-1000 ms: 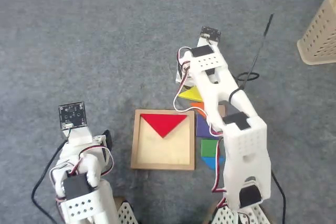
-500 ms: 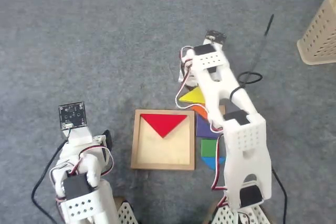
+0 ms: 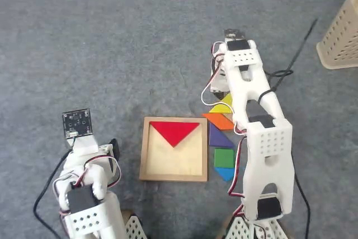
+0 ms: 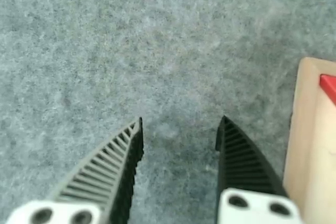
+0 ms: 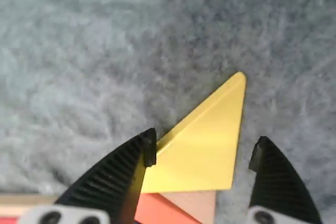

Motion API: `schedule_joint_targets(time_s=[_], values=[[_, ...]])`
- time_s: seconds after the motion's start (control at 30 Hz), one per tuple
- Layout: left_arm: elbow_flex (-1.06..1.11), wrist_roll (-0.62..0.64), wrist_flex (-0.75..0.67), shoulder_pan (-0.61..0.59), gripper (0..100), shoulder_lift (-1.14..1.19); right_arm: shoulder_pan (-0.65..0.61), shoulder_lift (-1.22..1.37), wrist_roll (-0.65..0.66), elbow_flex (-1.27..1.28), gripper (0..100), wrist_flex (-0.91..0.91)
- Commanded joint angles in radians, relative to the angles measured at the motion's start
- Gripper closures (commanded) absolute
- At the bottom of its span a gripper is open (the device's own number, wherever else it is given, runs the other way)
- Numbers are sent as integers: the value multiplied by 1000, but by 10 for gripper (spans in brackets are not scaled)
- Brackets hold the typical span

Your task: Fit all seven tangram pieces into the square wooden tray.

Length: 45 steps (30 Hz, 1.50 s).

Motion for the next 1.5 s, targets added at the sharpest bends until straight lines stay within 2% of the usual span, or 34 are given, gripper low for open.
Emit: schedule_joint_targets(time_s=[0.0, 0.1, 0.4, 0.7, 1.07, 1.2, 1.47], values=[[-13, -6, 5, 3, 784, -14, -24, -38, 71, -66, 686, 56], [-13, -6, 5, 3, 784, -14, -28, -41, 97, -66, 659, 58], [-13, -6, 5, 3, 784, -14, -35, -48, 95, -14, 658, 54], [-13, -6, 5, 3, 784, -14, 15, -127, 101, 40, 658, 42], [-13, -6, 5, 3, 784, -14, -2, -441, 114, 559, 659, -246], [-13, -6, 5, 3, 784, -14, 16, -421, 114, 597, 659, -314], [-13, -6, 5, 3, 784, -14, 21, -377, 115, 595, 660, -340]])
